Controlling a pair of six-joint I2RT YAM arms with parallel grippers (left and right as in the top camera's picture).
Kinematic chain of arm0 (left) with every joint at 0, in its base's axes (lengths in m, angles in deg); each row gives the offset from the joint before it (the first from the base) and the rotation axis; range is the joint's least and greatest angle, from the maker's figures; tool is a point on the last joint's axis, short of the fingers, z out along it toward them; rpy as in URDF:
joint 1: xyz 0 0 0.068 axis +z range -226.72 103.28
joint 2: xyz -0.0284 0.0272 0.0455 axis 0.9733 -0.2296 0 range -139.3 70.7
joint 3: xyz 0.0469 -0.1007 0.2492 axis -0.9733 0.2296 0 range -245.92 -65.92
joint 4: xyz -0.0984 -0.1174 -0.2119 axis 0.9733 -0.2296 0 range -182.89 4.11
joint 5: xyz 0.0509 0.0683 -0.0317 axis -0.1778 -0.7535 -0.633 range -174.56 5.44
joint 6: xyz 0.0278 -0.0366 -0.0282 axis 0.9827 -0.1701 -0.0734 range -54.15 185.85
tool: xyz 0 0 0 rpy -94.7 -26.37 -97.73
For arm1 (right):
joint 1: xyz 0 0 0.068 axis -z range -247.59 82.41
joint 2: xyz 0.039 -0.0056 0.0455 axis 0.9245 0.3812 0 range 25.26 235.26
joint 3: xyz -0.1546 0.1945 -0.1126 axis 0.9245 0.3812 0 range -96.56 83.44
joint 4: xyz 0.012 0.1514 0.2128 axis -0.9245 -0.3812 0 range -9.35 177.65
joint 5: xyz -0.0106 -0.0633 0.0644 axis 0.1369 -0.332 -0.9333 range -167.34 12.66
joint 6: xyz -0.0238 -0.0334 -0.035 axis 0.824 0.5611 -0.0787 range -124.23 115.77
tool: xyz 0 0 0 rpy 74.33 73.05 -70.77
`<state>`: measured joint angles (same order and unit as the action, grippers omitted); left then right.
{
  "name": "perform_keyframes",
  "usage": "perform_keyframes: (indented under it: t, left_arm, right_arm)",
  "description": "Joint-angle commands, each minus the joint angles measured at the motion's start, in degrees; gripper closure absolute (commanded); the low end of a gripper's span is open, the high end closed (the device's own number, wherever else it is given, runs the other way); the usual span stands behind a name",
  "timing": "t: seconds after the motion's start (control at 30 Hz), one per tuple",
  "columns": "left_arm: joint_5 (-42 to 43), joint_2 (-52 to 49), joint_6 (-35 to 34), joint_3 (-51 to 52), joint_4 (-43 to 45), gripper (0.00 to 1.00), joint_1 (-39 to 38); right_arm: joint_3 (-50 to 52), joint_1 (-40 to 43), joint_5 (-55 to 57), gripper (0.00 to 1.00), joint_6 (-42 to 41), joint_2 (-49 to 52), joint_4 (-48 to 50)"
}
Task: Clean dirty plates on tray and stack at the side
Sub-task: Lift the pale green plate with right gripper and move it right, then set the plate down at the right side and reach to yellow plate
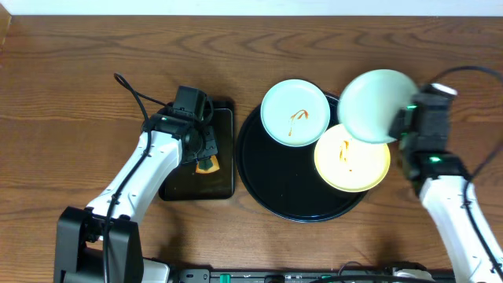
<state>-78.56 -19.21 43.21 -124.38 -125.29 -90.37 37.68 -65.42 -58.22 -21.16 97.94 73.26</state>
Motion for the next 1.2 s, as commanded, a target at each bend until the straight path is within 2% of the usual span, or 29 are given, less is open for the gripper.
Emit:
perform_keyframes:
  t: [0.0, 0.2, 0.33, 0.63, 0.67, 0.73, 0.8, 0.83, 0.87, 1.0, 1.1, 1.17]
  left_arm:
    - [-0.7, -0.3, 0.2, 0.5, -0.1, 0.92, 0.2]
    - [-0.7, -0.3, 0.2, 0.5, -0.1, 0.92, 0.2]
    - [-0.7, -0.3, 0.2, 0.5, -0.1, 0.92, 0.2]
    - [-0.7, -0.3, 0.2, 0.5, -0.1, 0.92, 0.2]
    - [-0.7, -0.3, 0.2, 0.5, -0.2, 0.92, 0.2]
    - [-0.7, -0.3, 0.2, 0.5, -0.3, 0.92, 0.2]
    - [-0.7, -0.3, 0.2, 0.5, -0.4, 0.92, 0.2]
    - [-0.7, -0.3, 0.2, 0.5, -0.3, 0.92, 0.2]
    - [-0.7, -0.3, 0.3, 0.5, -0.3, 0.92, 0.2]
    - [-0.7, -0.3, 0.2, 0.5, -0.3, 0.92, 0.2]
    - [-0.7, -0.3, 0.0, 0.5, -0.3, 0.92, 0.2]
    - [-0.7, -0.3, 0.0, 0.5, -0.3, 0.92, 0.2]
  right_arm:
    - [-1.2, 7.4, -6.7, 0.99, -4.3, -1.0, -0.1]
    - [-1.2, 19.8, -8.9, 0.99, -6.9, 0.4, -0.6]
    - [-1.2, 24.9, -8.9, 0.99, -7.9, 3.4, -1.5]
    - [-1.2, 27.8, -9.4, 0.99, -7.9, 11.2, -0.6]
    - [-1.2, 27.8, -9.6, 0.98, -7.9, 11.5, -0.3]
    - [-1.2, 27.8, -11.1, 0.85, -7.9, 11.5, 0.7]
    - [-1.2, 27.8, -14.3, 0.67, -7.8, 11.4, 1.6]
    - [-1.2, 27.7, -18.1, 0.62, -7.1, 11.3, 1.6]
    - [-1.2, 27.7, -21.2, 0.62, -5.9, 11.2, 1.5]
    - [-1.2, 27.3, -46.4, 0.57, 3.5, 11.2, -1.9]
    - [-1.2, 26.0, -54.1, 0.55, 5.9, 11.2, -8.5]
    - [-1.2, 24.8, -54.5, 0.55, 8.4, 11.2, -13.3]
